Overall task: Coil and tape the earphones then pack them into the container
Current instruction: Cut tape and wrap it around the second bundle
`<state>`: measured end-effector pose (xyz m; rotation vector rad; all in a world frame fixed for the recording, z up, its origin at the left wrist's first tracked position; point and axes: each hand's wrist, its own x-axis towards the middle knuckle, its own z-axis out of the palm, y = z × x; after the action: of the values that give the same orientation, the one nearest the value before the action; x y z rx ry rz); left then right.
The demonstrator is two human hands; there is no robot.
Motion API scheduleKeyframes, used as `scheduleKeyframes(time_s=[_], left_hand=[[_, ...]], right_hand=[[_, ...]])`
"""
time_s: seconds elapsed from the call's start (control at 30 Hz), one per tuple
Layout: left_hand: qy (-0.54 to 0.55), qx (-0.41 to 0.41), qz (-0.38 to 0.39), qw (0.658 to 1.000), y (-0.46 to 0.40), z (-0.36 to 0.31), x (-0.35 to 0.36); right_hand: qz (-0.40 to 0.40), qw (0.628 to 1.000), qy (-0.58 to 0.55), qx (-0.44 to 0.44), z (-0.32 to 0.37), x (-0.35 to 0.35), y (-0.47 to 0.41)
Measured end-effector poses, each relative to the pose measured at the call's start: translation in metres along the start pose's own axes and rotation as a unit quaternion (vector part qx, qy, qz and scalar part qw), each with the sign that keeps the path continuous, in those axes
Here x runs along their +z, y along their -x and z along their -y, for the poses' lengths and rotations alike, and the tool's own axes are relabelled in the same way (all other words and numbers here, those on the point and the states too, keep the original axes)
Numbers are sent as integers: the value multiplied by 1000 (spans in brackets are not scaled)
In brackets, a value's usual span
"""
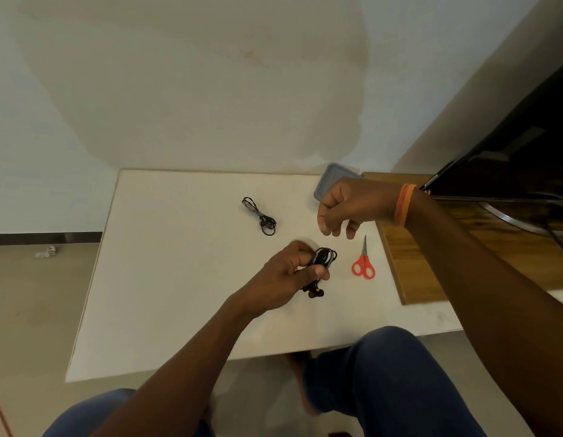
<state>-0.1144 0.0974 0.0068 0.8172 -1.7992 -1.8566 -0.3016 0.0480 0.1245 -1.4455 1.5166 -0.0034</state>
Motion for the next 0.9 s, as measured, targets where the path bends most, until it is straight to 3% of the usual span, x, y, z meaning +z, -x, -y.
scheduleKeyframes(time_s=[0.3, 0.47, 0.6, 0.7, 0.9], left_hand=[[13, -14, -41, 999, -3, -2, 2], [-83, -29, -36, 995, -5, 11, -4], [-192, -58, -4, 980, -4, 13, -13], [-349, -39, 18, 936, -4, 14, -18], [-387, -34, 34, 921, -3, 15, -21]], right_hand=[[-7, 1000, -8, -7, -2, 2, 2], [-16, 999, 34, 17, -5, -3, 2], [12, 983, 170, 64, -6, -9, -2], [18, 966, 249, 69, -7, -7, -8], [-33, 930, 365, 25, -3, 3, -13]])
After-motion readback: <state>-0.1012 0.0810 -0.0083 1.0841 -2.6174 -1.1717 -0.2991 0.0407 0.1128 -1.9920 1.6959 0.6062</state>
